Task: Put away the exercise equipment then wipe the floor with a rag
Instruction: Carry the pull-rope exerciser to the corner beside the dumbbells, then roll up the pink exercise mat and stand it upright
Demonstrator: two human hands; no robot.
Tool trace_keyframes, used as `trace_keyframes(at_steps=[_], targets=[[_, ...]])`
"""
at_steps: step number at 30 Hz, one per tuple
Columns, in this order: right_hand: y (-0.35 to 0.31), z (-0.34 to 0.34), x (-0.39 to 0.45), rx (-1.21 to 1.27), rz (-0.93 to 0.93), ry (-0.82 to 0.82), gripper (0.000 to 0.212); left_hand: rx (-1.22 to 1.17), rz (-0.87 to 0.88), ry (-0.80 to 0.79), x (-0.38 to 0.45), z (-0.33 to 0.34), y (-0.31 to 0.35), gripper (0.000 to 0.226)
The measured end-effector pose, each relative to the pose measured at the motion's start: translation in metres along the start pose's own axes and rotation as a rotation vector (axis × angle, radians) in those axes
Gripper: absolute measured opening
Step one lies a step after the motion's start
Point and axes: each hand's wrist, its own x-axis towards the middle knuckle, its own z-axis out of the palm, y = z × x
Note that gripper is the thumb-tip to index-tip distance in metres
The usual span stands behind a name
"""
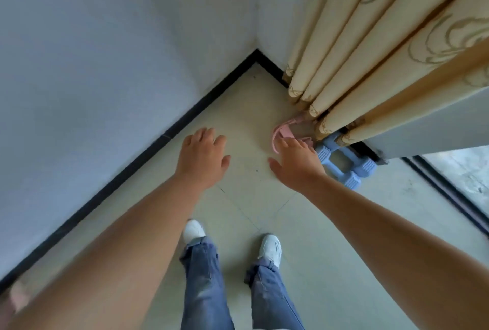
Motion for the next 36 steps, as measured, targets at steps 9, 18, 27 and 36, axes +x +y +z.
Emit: trace_keyframes(at_steps=[9,18,27,36], targets=[[-0.193,0.038,-0.088,-0.325,-0.568,-0.054,0.045,-0.234,-0.559,0.03,-0.241,0.042,-0.093,0.048],[-0.35,0.185,-0.296,-0.524,-1.043,-0.147,0.047,-0.418,-1.086,0.043,-0.531,0.149,-0.092,0.045],[-0.411,0.331,-0.531,-0.657,-1.3,-0.228,0.049,-0.557,-1.435,0.046,-0.786,0.253,-0.025,0.042],[-0.493,0.427,-0.669,-0.758,-1.5,-0.278,0.046,-0.607,-1.642,0.069,-0.937,0.318,-0.042,0.039]])
